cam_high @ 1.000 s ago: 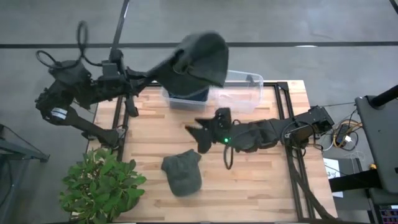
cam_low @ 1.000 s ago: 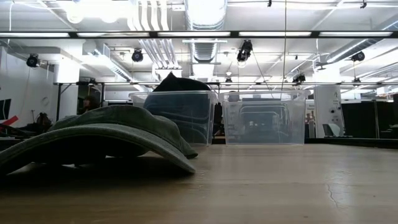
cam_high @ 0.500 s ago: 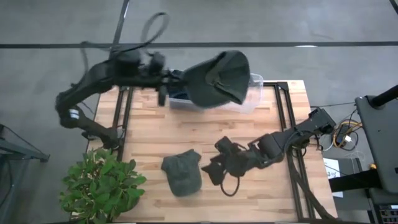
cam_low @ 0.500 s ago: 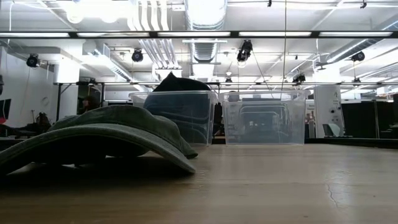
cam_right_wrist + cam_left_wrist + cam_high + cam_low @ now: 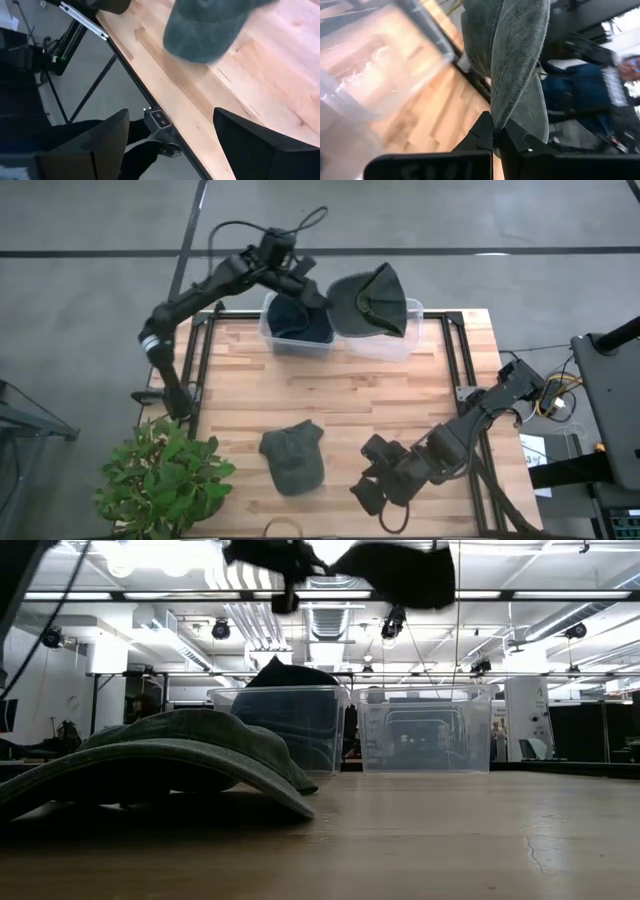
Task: Pick & Place hat
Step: Put the right gray cap into the right transparent bin
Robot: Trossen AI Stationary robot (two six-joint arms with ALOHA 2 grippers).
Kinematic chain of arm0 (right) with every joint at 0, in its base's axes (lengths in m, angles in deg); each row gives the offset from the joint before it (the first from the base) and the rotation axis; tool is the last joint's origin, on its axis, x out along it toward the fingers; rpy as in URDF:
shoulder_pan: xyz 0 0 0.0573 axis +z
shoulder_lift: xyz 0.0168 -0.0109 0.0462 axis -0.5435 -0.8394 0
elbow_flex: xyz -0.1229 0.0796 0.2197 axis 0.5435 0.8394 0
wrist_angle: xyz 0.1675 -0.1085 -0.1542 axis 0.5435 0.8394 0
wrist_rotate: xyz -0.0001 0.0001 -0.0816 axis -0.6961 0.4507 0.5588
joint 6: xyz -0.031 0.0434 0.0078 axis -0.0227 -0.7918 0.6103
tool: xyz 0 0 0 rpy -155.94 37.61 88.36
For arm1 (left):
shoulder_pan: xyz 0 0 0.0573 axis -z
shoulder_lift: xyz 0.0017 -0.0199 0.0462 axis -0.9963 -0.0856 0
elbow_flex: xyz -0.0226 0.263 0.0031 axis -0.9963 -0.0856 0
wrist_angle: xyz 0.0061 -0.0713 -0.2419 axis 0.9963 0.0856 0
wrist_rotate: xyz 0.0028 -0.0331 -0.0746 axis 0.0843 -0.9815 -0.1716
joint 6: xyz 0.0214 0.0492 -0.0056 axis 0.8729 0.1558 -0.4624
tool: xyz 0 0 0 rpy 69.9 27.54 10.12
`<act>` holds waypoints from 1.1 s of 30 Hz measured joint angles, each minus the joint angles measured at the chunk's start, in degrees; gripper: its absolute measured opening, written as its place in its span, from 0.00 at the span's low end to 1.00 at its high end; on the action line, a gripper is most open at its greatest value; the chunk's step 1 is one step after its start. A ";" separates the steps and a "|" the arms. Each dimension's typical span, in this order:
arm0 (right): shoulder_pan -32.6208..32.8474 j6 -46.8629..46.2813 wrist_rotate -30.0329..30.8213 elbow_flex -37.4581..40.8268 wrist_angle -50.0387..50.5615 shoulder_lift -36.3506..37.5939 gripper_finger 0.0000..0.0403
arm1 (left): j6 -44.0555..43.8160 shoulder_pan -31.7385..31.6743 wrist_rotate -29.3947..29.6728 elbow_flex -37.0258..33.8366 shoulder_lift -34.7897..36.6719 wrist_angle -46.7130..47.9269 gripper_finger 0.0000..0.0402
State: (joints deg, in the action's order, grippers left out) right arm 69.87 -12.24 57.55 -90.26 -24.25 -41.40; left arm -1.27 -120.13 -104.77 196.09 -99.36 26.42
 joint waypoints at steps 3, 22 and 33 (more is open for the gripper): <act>0.24 -2.69 0.02 0.85 -0.15 0.00 0.70 | -0.15 -1.33 -0.02 0.00 -3.91 -4.28 0.01; -0.02 -14.22 10.28 3.73 -0.84 0.00 0.67 | -8.60 -4.01 -7.46 8.96 -21.33 -9.11 0.01; -0.09 -12.66 12.26 3.73 -0.87 0.00 0.66 | -8.97 -3.99 -4.69 10.37 -23.03 -9.03 0.25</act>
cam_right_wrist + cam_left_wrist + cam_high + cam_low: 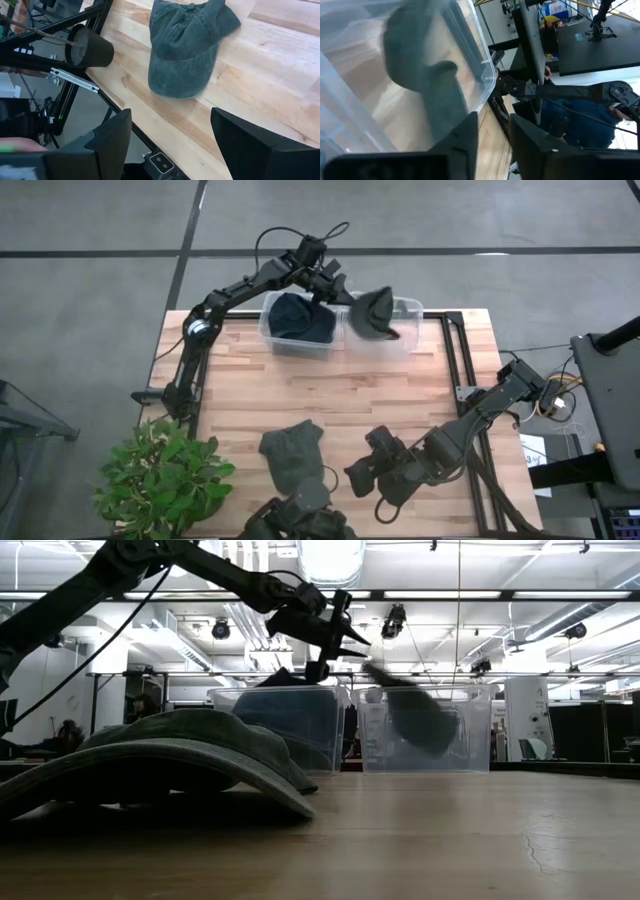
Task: Pick & Place hat
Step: Put the right gray cap into the right transparent bin
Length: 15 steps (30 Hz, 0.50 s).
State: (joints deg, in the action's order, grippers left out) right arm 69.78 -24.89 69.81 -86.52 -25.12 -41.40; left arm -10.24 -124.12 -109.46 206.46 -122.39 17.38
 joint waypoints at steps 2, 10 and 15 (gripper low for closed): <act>0.00 0.09 0.00 0.00 0.00 0.00 0.66 | -0.83 -0.02 -0.01 -0.01 0.00 0.05 0.32; -0.13 1.34 0.23 0.00 0.25 0.00 0.65 | -4.72 -0.19 -1.68 1.14 2.32 0.44 0.50; -0.52 2.15 1.42 0.00 0.80 0.02 0.65 | -6.40 0.13 -4.13 2.25 4.03 0.61 0.51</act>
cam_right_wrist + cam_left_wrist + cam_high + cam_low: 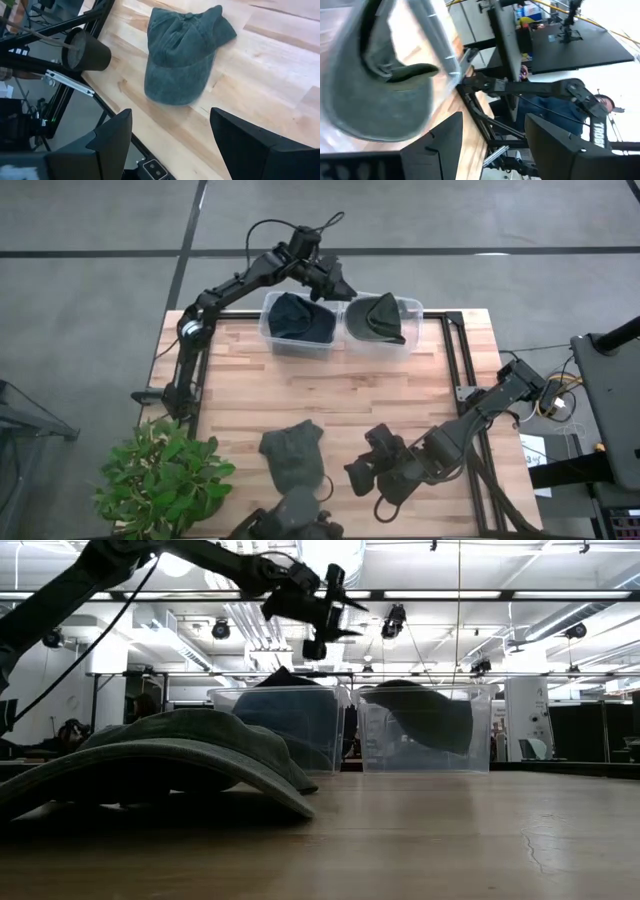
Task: Pick & Place hat
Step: Put the right gray cap into the right transparent bin
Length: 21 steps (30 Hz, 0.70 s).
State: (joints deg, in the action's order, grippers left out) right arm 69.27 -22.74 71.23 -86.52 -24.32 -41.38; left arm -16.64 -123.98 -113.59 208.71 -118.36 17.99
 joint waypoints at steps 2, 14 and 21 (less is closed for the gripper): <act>-0.32 0.66 0.00 0.00 0.01 0.00 0.65 | 0.02 0.53 0.03 0.44 1.74 0.08 0.51; -4.73 5.38 9.79 0.00 4.20 2.96 0.64 | 11.72 1.68 2.56 0.56 9.20 -0.13 0.51; -14.05 9.10 16.24 0.00 11.80 8.17 0.55 | 13.74 1.59 3.89 0.43 13.88 0.81 0.51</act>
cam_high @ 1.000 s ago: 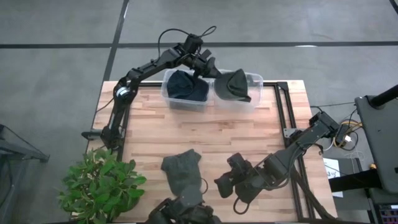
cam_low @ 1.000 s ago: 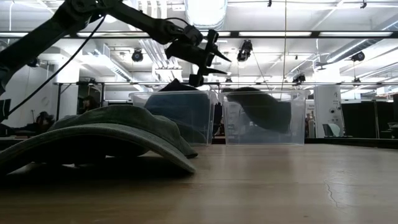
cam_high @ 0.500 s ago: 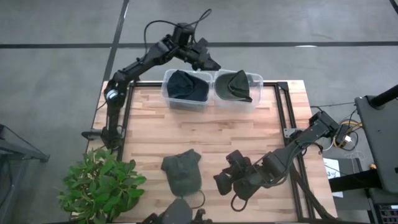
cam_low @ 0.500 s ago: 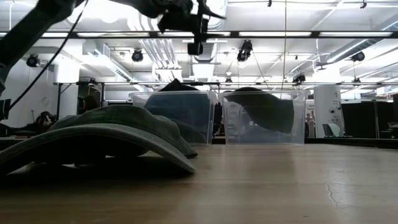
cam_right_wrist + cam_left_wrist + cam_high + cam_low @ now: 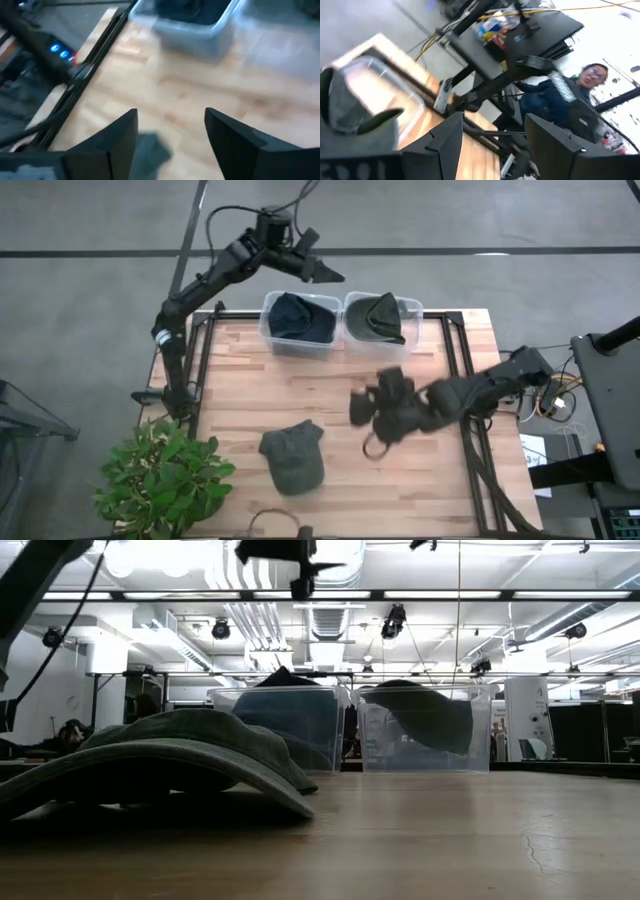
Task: Pick & Place hat
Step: Put the right gray cap into the right transparent bin
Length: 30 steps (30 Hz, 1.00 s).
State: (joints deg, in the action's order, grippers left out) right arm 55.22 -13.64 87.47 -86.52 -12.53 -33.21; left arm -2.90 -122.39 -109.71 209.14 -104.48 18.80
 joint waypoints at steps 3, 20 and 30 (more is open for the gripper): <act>-5.82 5.13 -0.96 0.00 -0.59 1.83 0.46 | 1.65 0.28 0.26 0.06 3.13 0.14 0.51; -38.11 25.00 -25.68 0.00 -8.65 2.21 0.02 | 5.49 0.35 3.82 0.02 15.06 2.18 0.51; -48.85 31.83 -37.55 0.00 -9.43 -4.75 0.02 | 5.50 0.28 6.09 0.02 16.85 3.69 0.51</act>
State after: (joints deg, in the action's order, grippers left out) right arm 6.37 18.19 49.91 -86.52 -21.95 -37.96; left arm 2.60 -122.11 -103.62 209.17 -87.63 22.49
